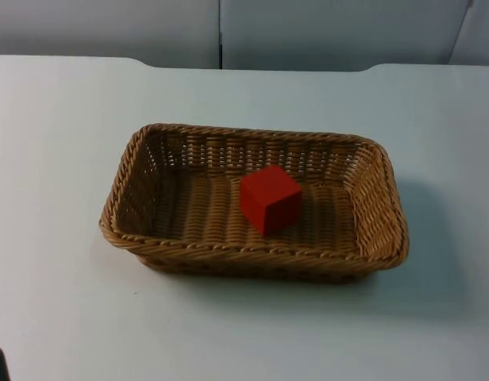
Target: Pick up the basket with the left hand and place the cube into the basket with the right hand.
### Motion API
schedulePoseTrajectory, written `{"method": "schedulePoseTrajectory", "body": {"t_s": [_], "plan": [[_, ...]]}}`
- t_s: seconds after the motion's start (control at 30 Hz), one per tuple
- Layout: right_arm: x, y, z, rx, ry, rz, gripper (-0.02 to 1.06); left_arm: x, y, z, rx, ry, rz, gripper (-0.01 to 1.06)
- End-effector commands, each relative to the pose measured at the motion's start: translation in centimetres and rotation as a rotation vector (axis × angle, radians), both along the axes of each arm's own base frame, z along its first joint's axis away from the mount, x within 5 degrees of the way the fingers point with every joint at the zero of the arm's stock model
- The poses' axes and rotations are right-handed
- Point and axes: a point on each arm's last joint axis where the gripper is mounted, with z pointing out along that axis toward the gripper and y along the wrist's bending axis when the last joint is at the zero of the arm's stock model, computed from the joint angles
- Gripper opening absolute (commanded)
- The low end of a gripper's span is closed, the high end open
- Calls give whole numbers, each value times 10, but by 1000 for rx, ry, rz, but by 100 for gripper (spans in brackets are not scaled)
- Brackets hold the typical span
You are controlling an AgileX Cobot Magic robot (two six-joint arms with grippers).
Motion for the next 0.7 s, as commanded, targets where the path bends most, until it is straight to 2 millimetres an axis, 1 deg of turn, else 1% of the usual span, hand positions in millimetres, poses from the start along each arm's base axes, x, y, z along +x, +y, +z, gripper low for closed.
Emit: {"method": "schedulePoseTrajectory", "body": {"t_s": [0.0, 0.03, 0.07, 0.17, 0.2, 0.23, 0.27, 0.33, 0.37, 0.4, 0.43, 0.5, 0.57, 0.6, 0.63, 0.67], "plan": [[-70, 6, 58, -45, -154, -115, 0, -4, 0, -23, -22, 2, 8, 0], [-70, 6, 58, -45, -154, -115, 0, -4, 0, -23, -22, 2, 8, 0], [-94, 10, 71, -12, -193, -159, 0, -7, 1, -29, -23, 3, 8, 0], [-162, 23, 96, 13, -228, -226, 0, -17, 2, -45, -40, -1, 14, 0], [-181, 27, 101, 6, -224, -233, 0, -25, 1, -50, -56, -10, 2, 0], [-181, 27, 101, 6, -224, -233, 0, -25, 1, -50, -56, -10, 2, 0], [-211, 34, 103, -14, -211, -238, 0, -29, 1, -52, -68, -13, -9, 0], [-248, 45, 103, -48, -272, -220, 0, -41, 0, -58, -97, -16, -37, 0], [-262, 49, 99, -64, -308, -210, 0, -48, -1, -62, -111, -18, -51, 0], [-262, 49, 99, -64, -308, -210, 0, -48, -1, -62, -111, -18, -51, 0], [-277, 55, 94, -75, -360, -183, 0, -54, -1, -66, -115, -34, -61, 0], [-301, 65, 84, -80, -443, -142, 0, -66, 0, -76, -124, -55, -66, 0], [-319, 73, 62, -81, -503, -108, 0, -76, 1, -84, -132, -90, -71, 0], [-319, 73, 62, -81, -503, -108, 0, -76, 1, -84, -132, -90, -71, 0], [-328, 79, 39, -61, -497, -68, 0, -82, 2, -87, -134, -111, -72, 0], [-329, 82, 24, -58, -465, -42, 0, -83, 1, -90, -121, -110, -88, 0]]}}
